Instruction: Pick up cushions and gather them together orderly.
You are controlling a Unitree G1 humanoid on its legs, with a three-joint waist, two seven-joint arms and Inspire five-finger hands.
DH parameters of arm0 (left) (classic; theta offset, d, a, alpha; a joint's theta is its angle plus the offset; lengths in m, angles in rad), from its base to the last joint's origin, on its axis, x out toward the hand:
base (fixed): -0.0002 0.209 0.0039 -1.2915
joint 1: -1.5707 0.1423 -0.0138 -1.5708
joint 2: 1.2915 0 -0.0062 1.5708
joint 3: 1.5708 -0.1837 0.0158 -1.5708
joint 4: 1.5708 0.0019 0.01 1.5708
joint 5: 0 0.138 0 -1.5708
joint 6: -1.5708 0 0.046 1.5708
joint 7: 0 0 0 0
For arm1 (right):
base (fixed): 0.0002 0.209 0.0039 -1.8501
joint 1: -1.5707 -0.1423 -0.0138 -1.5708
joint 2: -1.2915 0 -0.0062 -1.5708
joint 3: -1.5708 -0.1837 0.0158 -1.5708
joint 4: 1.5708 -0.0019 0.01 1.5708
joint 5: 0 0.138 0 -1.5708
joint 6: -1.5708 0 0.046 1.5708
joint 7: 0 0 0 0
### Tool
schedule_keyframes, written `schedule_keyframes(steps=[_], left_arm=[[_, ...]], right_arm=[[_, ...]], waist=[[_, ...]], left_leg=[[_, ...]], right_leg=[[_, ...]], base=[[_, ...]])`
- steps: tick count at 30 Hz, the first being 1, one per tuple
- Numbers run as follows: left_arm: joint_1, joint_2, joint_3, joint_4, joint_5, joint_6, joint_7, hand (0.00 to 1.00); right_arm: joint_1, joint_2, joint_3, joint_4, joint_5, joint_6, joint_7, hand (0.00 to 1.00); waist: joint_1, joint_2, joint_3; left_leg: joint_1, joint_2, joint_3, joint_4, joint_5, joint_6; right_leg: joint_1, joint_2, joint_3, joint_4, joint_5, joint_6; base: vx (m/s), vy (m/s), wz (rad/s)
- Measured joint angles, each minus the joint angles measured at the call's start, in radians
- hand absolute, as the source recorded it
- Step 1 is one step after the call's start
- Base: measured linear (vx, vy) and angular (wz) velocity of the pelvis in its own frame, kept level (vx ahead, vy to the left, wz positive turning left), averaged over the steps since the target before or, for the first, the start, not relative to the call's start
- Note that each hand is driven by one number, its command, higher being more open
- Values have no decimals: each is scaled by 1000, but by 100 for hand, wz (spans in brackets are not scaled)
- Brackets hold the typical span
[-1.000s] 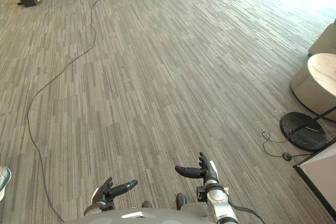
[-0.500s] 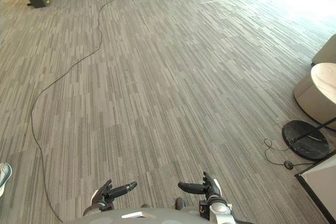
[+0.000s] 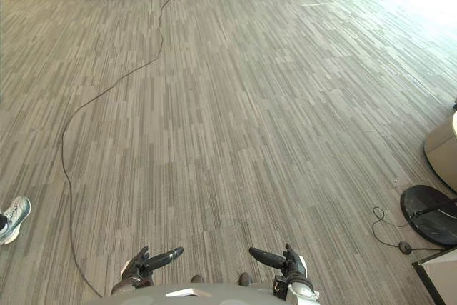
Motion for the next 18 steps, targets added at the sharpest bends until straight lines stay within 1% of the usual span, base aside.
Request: schedule_keyframes(steps=[4,5,6,7,8,9,10,11,12,14,15,16,17,18], left_arm=[[0,0,5,-2,0,0,0,100],[0,-1,8,-5,-2,1,0,100],[-1,-5,23,-15,-5,2,-1,100],[0,-11,42,-37,-9,2,-1,100],[2,-13,42,-48,-10,2,-1,100],[3,-14,41,-57,-10,2,-2,100],[4,-15,43,-66,-10,3,-3,100],[2,-19,53,-88,-17,4,-3,100],[3,-28,70,-103,-32,2,-1,100],[2,-32,75,-108,-47,2,-1,100],[1,-33,75,-111,-51,2,-2,100],[1,-33,76,-116,-69,1,-2,100],[1,-34,78,-123,-77,0,-3,100],[2,-39,79,-131,-78,-2,-3,100]], right_arm=[[4,9,-6,-1,15,0,-2,100],[6,10,-9,-4,21,-1,-2,100],[6,12,-10,-7,22,-2,-2,100],[12,16,-10,-29,30,-3,-2,100],[21,17,-10,-47,37,-4,-1,100],[29,18,-10,-65,45,-6,-2,100],[34,19,-9,-81,57,-9,-5,100],[38,18,-5,-96,60,-9,-7,100],[39,16,-2,-98,60,-7,-11,100],[39,10,-5,-100,61,-4,-20,100],[39,8,-5,-100,61,-4,-22,100],[38,8,-3,-100,61,-3,-22,100],[38,8,-3,-99,64,-1,-22,100],[38,6,-3,-99,73,-1,-22,100]], waist=[[0,-2,0],[0,-3,3],[1,-7,13],[5,-9,29],[5,-6,34],[6,-2,38],[5,1,44],[8,1,56],[19,-2,60],[25,8,71],[28,9,73],[29,7,76],[31,6,76],[36,7,77]], left_leg=[[-9,-2,-5,5,-1,0],[-12,-1,-9,14,-15,-4],[-22,-1,-9,53,-42,-6],[-69,3,0,176,-110,-16],[-102,12,21,254,-146,-24],[-138,28,59,329,-171,-33],[-182,50,107,427,-180,-43],[-251,77,151,579,-183,-49],[-303,101,185,676,-218,-45],[-339,133,204,712,-262,-36],[-369,144,203,669,-262,-39],[-400,142,196,607,-247,-41],[-426,142,196,546,-211,-48],[-441,143,197,467,-149,-55]], right_leg=[[8,-6,-43,13,-25,0],[6,-8,-61,36,-45,-2],[3,-13,-68,68,-68,-3],[-9,-22,-78,125,-108,-4],[-16,-24,-84,152,-131,-8],[-25,-25,-91,180,-152,-9],[-30,-28,-98,205,-178,-10],[-26,-31,-101,226,-200,-14],[-20,-36,-99,232,-207,-19],[2,-46,-97,238,-227,-12],[14,-71,-92,245,-249,6],[28,-104,-87,245,-268,26],[38,-130,-86,240,-280,46],[48,-153,-81,234,-293,66]], base=[[15,-18,33],[25,-35,41],[24,-33,38],[11,-25,27],[-7,-17,26],[-6,-8,30],[39,5,29],[72,21,18],[182,81,3],[197,124,-5],[200,167,-6],[335,288,-8],[347,321,-11],[469,449,-23]])
